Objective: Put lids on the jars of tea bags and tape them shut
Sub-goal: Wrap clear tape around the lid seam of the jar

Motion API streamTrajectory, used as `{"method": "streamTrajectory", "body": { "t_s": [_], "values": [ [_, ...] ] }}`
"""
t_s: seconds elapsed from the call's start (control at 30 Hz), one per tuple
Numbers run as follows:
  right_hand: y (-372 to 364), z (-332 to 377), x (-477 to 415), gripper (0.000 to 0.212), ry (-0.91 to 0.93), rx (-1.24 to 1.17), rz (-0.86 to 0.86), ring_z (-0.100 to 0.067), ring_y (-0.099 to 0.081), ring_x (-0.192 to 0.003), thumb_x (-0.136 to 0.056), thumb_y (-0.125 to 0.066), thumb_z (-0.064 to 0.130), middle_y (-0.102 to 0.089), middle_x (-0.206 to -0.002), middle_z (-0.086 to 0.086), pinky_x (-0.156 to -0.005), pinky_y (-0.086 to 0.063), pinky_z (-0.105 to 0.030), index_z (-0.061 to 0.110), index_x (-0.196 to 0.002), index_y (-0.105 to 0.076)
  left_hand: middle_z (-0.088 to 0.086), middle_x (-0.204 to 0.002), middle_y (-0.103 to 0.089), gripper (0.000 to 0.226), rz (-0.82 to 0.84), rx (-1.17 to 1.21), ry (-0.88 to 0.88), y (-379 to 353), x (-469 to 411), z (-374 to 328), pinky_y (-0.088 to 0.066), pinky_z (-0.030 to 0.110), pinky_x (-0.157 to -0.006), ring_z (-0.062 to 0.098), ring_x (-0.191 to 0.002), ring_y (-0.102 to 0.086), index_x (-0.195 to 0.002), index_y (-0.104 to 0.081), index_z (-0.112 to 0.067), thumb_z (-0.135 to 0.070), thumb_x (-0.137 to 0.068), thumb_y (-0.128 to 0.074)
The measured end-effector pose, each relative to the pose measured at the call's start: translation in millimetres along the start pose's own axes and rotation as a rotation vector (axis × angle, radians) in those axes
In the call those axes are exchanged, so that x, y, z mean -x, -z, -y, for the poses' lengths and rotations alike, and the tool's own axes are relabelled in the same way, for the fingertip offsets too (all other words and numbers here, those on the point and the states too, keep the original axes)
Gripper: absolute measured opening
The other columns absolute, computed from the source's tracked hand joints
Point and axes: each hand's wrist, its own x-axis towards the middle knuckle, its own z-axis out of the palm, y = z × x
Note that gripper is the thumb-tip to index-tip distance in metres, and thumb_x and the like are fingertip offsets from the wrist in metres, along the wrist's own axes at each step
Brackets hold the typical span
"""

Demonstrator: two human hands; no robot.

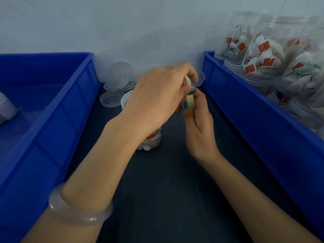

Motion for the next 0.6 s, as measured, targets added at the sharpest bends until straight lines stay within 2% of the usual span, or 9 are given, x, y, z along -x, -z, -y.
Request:
{"method": "streamTrajectory", "body": {
  "t_s": [0.07,0.13,0.2,0.27,0.33,0.4,0.47,0.53,0.6],
  "values": [
    [4,-3,-4,0.027,-0.028,0.007,-0.009,-0.006,-0.058,-0.085,-0.103,-0.041,0.014,-0.060,-0.093,0.014,-0.073,-0.050,-0.036,0.009,-0.126,-0.053,-0.019,-0.084,-0.063,0.017,0.107,0.034,-0.029,2,2,-4,-0.051,0.026,-0.072,-0.011,-0.065,-0.055,-0.114,-0.062,-0.031,-0.025,-0.098,-0.061],
    [8,-5,-7,0.017,-0.046,0.025,-0.009,-0.001,-0.054,-0.076,-0.102,-0.044,0.016,-0.060,-0.084,0.020,-0.065,-0.046,-0.031,0.012,-0.115,-0.055,-0.018,-0.087,-0.062,0.015,0.131,0.022,-0.040,4,2,-5,-0.051,0.028,-0.074,-0.008,-0.065,-0.053,-0.112,-0.063,-0.032,-0.026,-0.099,-0.060],
    [9,-5,-9,0.012,-0.074,0.038,-0.004,0.003,-0.057,-0.076,-0.104,-0.048,0.017,-0.062,-0.082,0.027,-0.067,-0.044,-0.021,0.015,-0.114,-0.056,-0.015,-0.098,-0.058,0.015,0.070,-0.065,-0.050,6,1,-3,-0.049,0.030,-0.076,0.000,-0.072,-0.049,-0.113,-0.064,-0.030,-0.028,-0.100,-0.056],
    [8,-5,-9,0.010,-0.082,0.078,-0.005,0.004,-0.057,-0.073,-0.105,-0.051,0.017,-0.062,-0.079,0.030,-0.065,-0.043,-0.018,0.018,-0.113,-0.057,-0.009,-0.108,-0.053,0.023,-0.016,-0.181,-0.068,8,2,-1,-0.046,0.029,-0.073,0.003,-0.084,-0.047,-0.116,-0.063,-0.028,-0.041,-0.100,-0.053],
    [8,-4,-6,0.006,-0.082,0.077,-0.004,0.000,-0.052,-0.065,-0.102,-0.053,0.020,-0.060,-0.071,0.022,-0.061,-0.042,-0.024,0.024,-0.106,-0.056,-0.005,-0.111,-0.053,0.040,-0.051,-0.286,-0.088,10,3,1,-0.041,0.028,-0.072,0.008,-0.095,-0.050,-0.115,-0.061,-0.026,-0.059,-0.094,-0.051],
    [7,-2,-3,0.021,-0.060,0.120,0.000,-0.008,-0.051,-0.061,-0.098,-0.053,0.025,-0.057,-0.069,0.010,-0.057,-0.044,-0.034,0.018,-0.118,-0.056,-0.008,-0.106,-0.059,0.043,-0.024,-0.371,-0.108,10,4,2,-0.039,0.029,-0.074,0.012,-0.099,-0.052,-0.108,-0.060,-0.027,-0.065,-0.088,-0.056],
    [6,-1,-1,0.035,-0.024,0.196,0.021,-0.009,-0.055,-0.061,-0.097,-0.052,0.024,-0.058,-0.069,0.013,-0.057,-0.048,-0.039,0.011,-0.130,-0.051,-0.011,-0.094,-0.063,0.031,-0.007,-0.380,-0.110,10,4,0,-0.035,0.029,-0.071,0.011,-0.094,-0.051,-0.096,-0.057,-0.030,-0.060,-0.088,-0.062],
    [8,-2,0,0.036,0.031,0.256,0.043,-0.006,-0.059,-0.063,-0.099,-0.051,0.024,-0.062,-0.073,0.023,-0.057,-0.048,-0.039,0.011,-0.133,-0.047,-0.010,-0.086,-0.061,0.023,-0.005,-0.352,-0.088,12,4,-1,-0.031,0.028,-0.064,0.011,-0.087,-0.049,-0.087,-0.055,-0.032,-0.053,-0.090,-0.065],
    [10,-2,-1,0.041,0.104,0.369,0.067,-0.008,-0.060,-0.063,-0.102,-0.046,0.033,-0.064,-0.075,0.018,-0.057,-0.048,-0.040,0.011,-0.136,-0.046,-0.009,-0.080,-0.058,0.022,-0.021,-0.344,-0.079,17,5,-1,-0.027,0.028,-0.055,0.010,-0.082,-0.047,-0.083,-0.057,-0.033,-0.051,-0.089,-0.067]
  ]
}}
